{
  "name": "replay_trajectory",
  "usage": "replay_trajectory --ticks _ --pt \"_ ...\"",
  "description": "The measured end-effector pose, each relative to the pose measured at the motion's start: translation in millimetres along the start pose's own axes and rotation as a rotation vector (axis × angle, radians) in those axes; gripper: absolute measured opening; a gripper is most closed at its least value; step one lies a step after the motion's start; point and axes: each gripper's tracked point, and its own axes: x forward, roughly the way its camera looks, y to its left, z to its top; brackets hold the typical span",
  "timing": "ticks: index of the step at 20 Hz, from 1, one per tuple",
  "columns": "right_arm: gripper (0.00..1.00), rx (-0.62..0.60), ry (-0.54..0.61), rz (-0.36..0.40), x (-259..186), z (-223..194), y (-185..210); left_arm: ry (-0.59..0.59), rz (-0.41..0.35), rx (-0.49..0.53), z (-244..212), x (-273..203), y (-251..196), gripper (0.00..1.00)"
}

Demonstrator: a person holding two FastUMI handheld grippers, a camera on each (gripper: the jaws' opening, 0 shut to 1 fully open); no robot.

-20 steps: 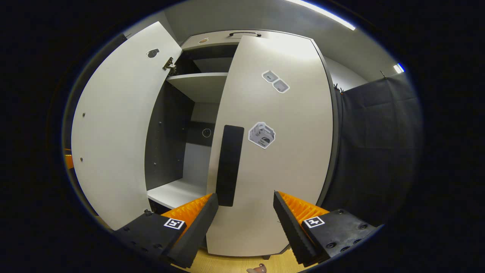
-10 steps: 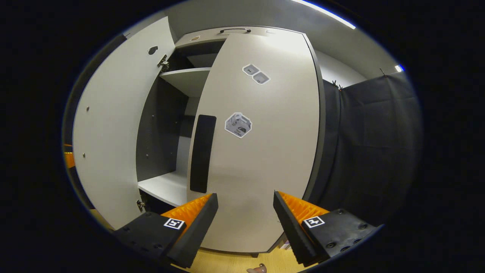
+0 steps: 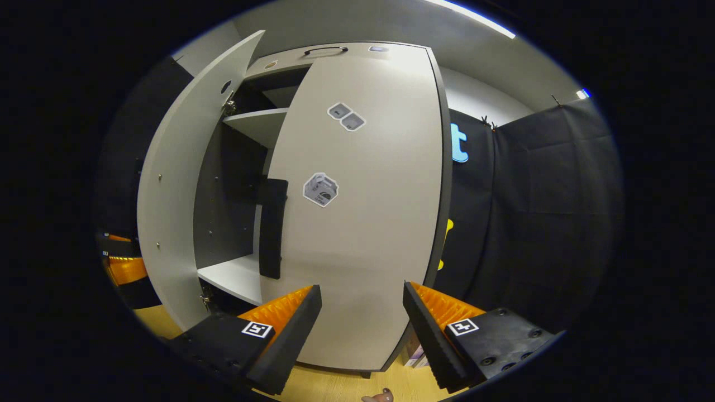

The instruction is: Grasp the bottle in the cabinet with the left hand and place it on the coaster, then close the right door with the right hand and the left door with the left hand.

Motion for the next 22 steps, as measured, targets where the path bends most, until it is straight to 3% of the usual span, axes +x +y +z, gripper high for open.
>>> replay_trajectory --ticks 9,16,22 --pt "0.97 0.017 -0.014 0.036 -21 10 9 -0.006 0.018 0.051 9 -8 -5 0.94" --pt "0.97 0.052 -0.038 0.067 -39 26 30 -0.010 0.024 0.019 9 -8 -3 0.94" --pt "0.97 0.041 -0.029 0.056 -52 27 34 -0.021 -0.056 0.002 8 1 -18 0.95"
